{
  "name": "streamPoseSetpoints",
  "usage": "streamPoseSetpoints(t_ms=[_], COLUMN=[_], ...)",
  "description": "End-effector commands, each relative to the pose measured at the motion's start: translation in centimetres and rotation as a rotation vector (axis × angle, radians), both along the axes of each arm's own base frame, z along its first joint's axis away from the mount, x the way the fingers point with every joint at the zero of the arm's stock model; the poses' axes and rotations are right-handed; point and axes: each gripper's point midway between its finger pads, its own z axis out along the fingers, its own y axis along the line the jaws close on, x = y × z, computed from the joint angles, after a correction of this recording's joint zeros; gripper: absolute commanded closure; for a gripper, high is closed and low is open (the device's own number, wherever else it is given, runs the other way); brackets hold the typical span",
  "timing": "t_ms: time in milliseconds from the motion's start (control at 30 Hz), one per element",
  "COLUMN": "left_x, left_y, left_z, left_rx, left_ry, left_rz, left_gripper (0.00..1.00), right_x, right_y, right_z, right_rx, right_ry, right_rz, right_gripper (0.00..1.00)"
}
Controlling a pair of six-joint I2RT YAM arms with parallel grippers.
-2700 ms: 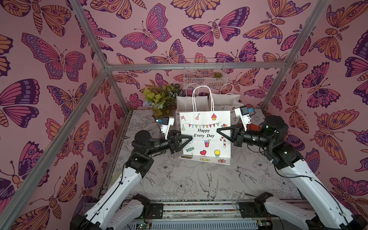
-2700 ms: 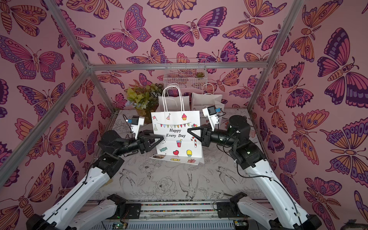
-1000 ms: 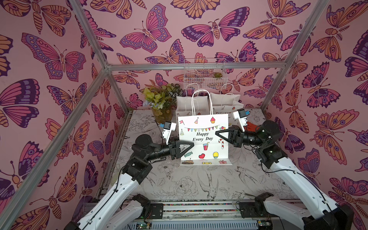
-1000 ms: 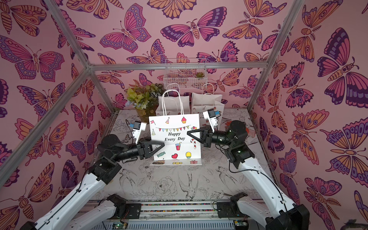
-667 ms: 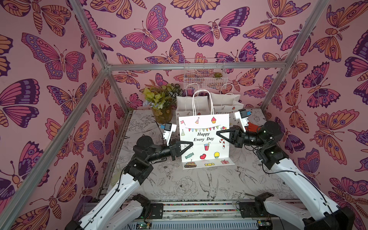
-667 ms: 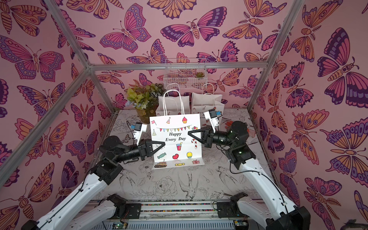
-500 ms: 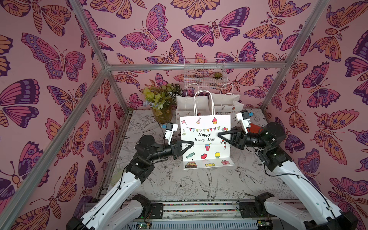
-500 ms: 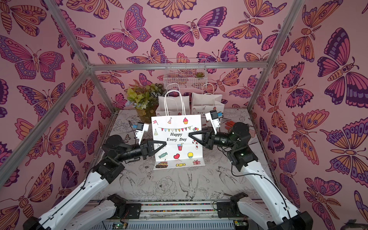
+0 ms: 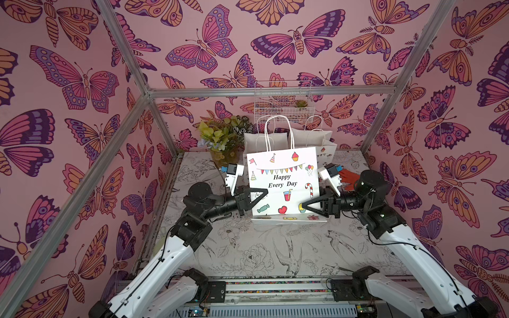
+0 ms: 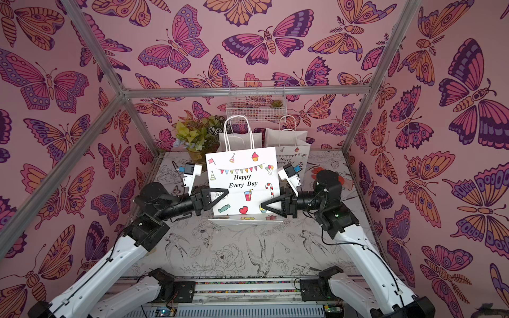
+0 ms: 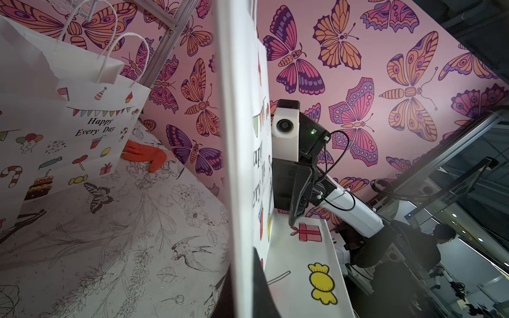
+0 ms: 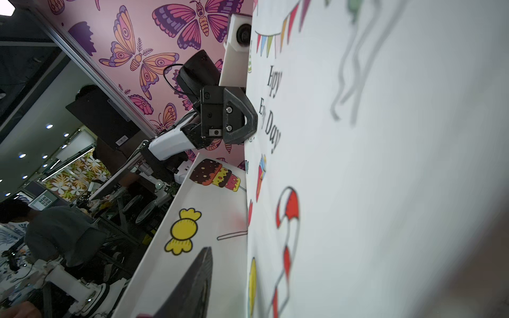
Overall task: Put away the paper bag
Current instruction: Press the paper bag.
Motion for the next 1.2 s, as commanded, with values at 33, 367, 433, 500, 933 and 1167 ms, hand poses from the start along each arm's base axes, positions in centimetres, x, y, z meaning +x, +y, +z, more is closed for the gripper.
streamPoseSetpoints(t_ms=[33, 367, 433, 500, 933, 1167], left_x=[-0.2, -2.1, -2.7, -3.1, -2.7, -2.2], left_y=[0.1, -0.3, 0.0, 0.1, 0.0, 0.5], left_z=[1.9, -0.4, -1.0, -1.7, -4.9, -4.6], left_rx=[-0.021, 0.009, 0.012, 0.017, 0.082, 0.076], left_ry=[-0.065, -0.043, -0.049, -0.044, 0.0, 0.001], left_rz=[0.003, -0.11, -0.113, -0.121, -0.11, -0.054], left_gripper=[1.0, 0.66, 0.54, 0.49, 0.84, 1.0], right_x=[-0.8, 0.5, 0.6, 0.6, 0.8, -0.4], right_y=[0.0, 0.1, 0.1, 0.1, 0.1, -0.1], right_z=[0.7, 1.4, 1.8, 2.1, 1.3, 0.6], right_rx=[0.011, 0.033, 0.042, 0.052, 0.029, -0.016], right_ry=[-0.025, -0.031, -0.033, -0.037, -0.008, -0.007], right_rz=[0.044, -0.016, -0.028, -0.035, -0.029, 0.01], right_gripper=[0.81, 1.0, 1.0, 1.0, 1.0, 0.47])
